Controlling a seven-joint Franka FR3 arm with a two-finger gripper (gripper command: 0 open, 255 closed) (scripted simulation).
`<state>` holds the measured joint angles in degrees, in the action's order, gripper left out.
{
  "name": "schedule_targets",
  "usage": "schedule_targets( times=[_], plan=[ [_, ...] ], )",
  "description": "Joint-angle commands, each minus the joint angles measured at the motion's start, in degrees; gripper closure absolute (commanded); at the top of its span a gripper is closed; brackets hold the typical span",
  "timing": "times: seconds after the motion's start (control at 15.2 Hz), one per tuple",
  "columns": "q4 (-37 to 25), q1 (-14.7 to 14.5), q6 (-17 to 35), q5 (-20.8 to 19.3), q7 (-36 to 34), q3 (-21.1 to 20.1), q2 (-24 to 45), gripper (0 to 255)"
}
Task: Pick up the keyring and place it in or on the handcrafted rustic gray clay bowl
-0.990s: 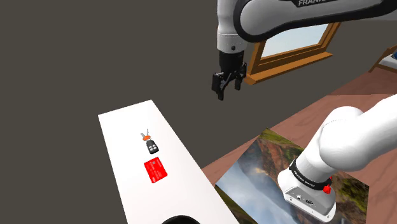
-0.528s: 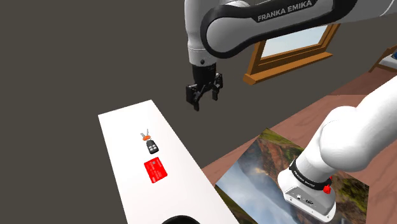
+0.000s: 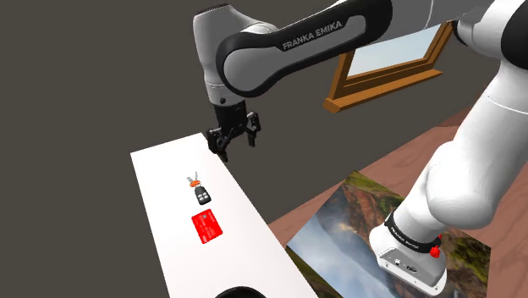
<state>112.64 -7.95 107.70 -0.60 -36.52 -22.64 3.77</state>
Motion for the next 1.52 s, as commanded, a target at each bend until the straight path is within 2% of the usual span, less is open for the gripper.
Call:
schedule_targets(
  times=[0.0,0.59,1.12,1.45],
  plan=[
    [-3.12,-1.08,0.25,-1.17,-2.32,-0.75,3.68,0],
    [-25.56,-8.66,-2.53,-8.24,-10.69,-0.98,25.00,0],
    [-21.68,-8.81,2.72,-8.91,-11.25,-0.55,26.48,0],
    [-21.68,-8.81,2.72,-8.91,-11.25,-0.55,26.48,0]
  ],
)
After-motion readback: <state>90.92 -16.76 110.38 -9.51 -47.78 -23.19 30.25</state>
